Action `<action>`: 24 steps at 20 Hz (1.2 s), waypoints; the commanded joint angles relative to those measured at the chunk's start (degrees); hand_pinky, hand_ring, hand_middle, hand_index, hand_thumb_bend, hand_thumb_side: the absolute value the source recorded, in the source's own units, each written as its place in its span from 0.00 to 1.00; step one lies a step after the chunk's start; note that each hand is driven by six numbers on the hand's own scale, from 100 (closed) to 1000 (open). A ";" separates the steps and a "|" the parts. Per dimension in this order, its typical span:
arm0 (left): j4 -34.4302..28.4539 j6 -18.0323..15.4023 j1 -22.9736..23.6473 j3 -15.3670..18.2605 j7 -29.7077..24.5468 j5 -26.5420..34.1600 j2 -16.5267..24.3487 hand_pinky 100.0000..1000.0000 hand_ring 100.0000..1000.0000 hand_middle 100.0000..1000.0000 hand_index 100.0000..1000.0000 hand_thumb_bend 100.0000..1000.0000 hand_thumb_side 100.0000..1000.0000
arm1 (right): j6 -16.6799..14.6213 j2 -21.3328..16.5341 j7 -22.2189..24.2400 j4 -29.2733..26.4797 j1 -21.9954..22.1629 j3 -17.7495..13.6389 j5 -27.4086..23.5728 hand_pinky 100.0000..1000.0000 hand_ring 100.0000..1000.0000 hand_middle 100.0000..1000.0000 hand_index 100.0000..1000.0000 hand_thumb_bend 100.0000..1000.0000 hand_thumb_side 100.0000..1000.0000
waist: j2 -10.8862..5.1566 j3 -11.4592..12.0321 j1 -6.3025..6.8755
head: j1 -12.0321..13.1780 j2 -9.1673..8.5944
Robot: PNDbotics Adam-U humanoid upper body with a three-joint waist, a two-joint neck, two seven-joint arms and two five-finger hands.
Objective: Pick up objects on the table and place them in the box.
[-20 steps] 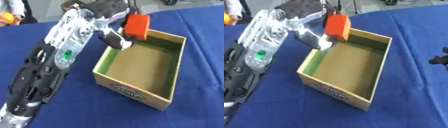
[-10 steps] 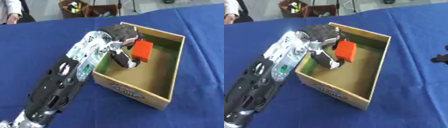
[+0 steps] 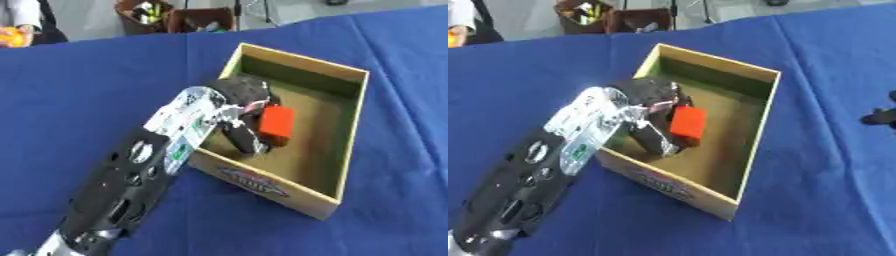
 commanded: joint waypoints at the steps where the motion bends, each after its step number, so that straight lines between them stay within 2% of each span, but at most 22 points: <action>1: -0.42 -1.05 -0.88 -0.17 -0.75 -0.60 0.13 0.02 0.35 0.53 0.71 0.00 0.35 | 0.08 -0.36 0.12 -1.17 -0.33 -0.08 0.36 0.87 0.59 0.47 0.74 0.00 0.92 | -1.15 -0.04 -0.42 | -0.14 -0.43; 4: -0.60 -1.68 -0.86 -0.11 -1.71 -0.79 0.15 0.04 0.38 0.58 0.75 0.00 0.35 | 0.15 -0.32 0.14 -1.17 -0.32 -0.06 0.39 0.87 0.59 0.47 0.74 0.00 0.92 | -1.17 -0.03 -0.42 | -0.13 -0.42; 5: -0.65 -1.84 -0.86 -0.10 -2.01 -0.83 0.15 0.09 0.43 0.66 0.81 0.00 0.36 | 0.17 -0.31 0.16 -1.17 -0.32 -0.05 0.39 0.88 0.59 0.47 0.74 0.00 0.92 | -1.17 -0.03 -0.42 | -0.13 -0.41; 6: -0.70 -2.04 -0.87 -0.10 -2.35 -0.90 0.16 0.12 0.47 0.70 0.85 0.00 0.37 | 0.18 -0.30 0.19 -1.17 -0.31 -0.03 0.39 0.88 0.59 0.47 0.74 0.00 0.92 | -1.17 -0.03 -0.41 | -0.13 -0.42; 7: -0.69 -2.37 -0.89 -0.28 -2.79 -1.15 0.22 0.36 0.67 0.85 0.98 0.17 0.53 | 0.22 -0.28 0.25 -1.17 -0.31 0.02 0.39 0.88 0.59 0.47 0.74 0.00 0.92 | -1.19 -0.04 -0.39 | -0.12 -0.43; 9: -0.73 -3.54 -0.99 -0.54 -4.09 -2.13 0.31 0.51 0.77 0.90 1.00 0.34 0.62 | 0.37 -0.21 0.43 -1.17 -0.29 0.11 0.45 0.88 0.59 0.47 0.74 0.00 0.92 | -1.22 -0.02 -0.36 | -0.10 -0.45; 10: -0.91 -4.07 -1.04 -0.41 -4.77 -2.72 0.34 0.54 0.79 0.92 1.00 0.37 0.64 | 0.44 -0.18 0.50 -1.17 -0.29 0.12 0.48 0.88 0.59 0.47 0.74 0.00 0.92 | -1.23 0.00 -0.37 | -0.09 -0.44; 11: -1.11 -4.47 -1.07 -0.27 -5.35 -3.29 0.38 0.61 0.85 0.97 1.00 0.46 0.70 | 0.49 -0.16 0.55 -1.17 -0.29 0.13 0.49 0.88 0.59 0.47 0.74 0.00 0.92 | -1.24 0.02 -0.38 | -0.07 -0.43; 12: -1.31 -4.78 -1.09 -0.14 -5.89 -3.82 0.41 0.61 0.85 0.97 1.00 0.46 0.70 | 0.51 -0.15 0.61 -1.17 -0.28 0.14 0.51 0.88 0.59 0.47 0.74 0.00 0.92 | -1.24 0.04 -0.39 | -0.05 -0.41; 13: -1.52 -4.97 -1.10 0.00 -6.37 -4.32 0.45 0.65 0.88 1.00 1.00 0.57 0.77 | 0.52 -0.13 0.63 -1.17 -0.28 0.13 0.51 0.88 0.59 0.47 0.74 0.00 0.92 | -1.26 0.06 -0.40 | -0.03 -0.39; 14: -1.84 -4.91 -1.19 0.25 -6.70 -4.92 0.55 0.67 0.89 1.00 1.00 0.59 0.80 | 0.54 -0.12 0.65 -1.17 -0.29 0.15 0.48 0.88 0.59 0.47 0.74 0.00 0.92 | -1.30 0.11 -0.42 | -0.01 -0.36; 17: -3.97 -3.99 -1.82 1.72 -6.15 -6.43 0.87 0.66 0.89 1.00 1.00 0.54 0.82 | 0.72 -0.08 0.83 -1.17 -0.13 0.31 0.38 0.88 0.59 0.46 0.74 0.00 0.92 | -1.60 0.52 -0.62 | 0.01 -0.28; 24: -7.84 -2.63 -1.59 2.64 -5.08 -6.10 1.52 0.65 0.88 0.99 1.00 0.51 0.82 | 0.86 -0.08 0.97 -1.17 -0.04 0.33 0.28 0.88 0.59 0.46 0.74 0.00 0.92 | -1.78 0.80 -0.69 | 0.01 -0.29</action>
